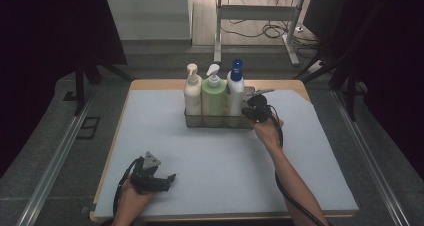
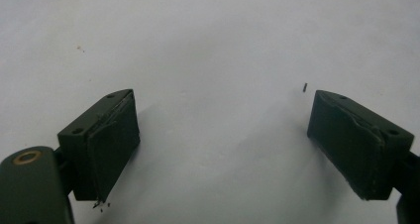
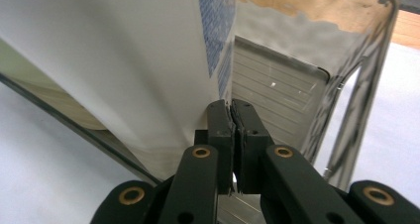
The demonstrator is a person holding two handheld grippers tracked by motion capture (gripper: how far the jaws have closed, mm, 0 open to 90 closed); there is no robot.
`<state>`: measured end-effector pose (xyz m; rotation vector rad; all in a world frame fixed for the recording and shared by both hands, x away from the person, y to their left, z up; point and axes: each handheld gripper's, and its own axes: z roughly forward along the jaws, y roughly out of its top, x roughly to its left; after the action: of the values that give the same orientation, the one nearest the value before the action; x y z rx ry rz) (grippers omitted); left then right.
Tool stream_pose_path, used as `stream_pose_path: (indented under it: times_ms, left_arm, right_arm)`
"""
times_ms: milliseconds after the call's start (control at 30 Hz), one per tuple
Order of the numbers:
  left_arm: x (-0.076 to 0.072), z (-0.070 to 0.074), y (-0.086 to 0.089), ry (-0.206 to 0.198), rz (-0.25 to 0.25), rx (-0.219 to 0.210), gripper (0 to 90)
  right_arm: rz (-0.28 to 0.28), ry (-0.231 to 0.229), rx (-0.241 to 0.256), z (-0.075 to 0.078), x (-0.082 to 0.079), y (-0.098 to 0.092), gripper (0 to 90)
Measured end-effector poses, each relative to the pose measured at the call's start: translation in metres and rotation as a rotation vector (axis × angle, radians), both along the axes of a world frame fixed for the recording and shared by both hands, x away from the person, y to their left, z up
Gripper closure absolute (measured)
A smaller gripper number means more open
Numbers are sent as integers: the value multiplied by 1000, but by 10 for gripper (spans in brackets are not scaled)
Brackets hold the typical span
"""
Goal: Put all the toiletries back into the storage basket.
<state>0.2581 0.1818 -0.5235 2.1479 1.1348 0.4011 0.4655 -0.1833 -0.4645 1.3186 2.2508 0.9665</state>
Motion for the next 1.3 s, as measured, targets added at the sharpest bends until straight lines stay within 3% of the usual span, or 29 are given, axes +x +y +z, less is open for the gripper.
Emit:
stream_pose_path:
  times_ms: [1000, 1300]
  left_arm:
    - [0, 0, 0, 2, -3, 5, 123]
    - [0, 0, 0, 2, -2, 5, 122]
  right_arm:
    - [36, 8, 6, 4, -6, 4, 892]
    - [45, 2, 33, 10, -12, 2, 892]
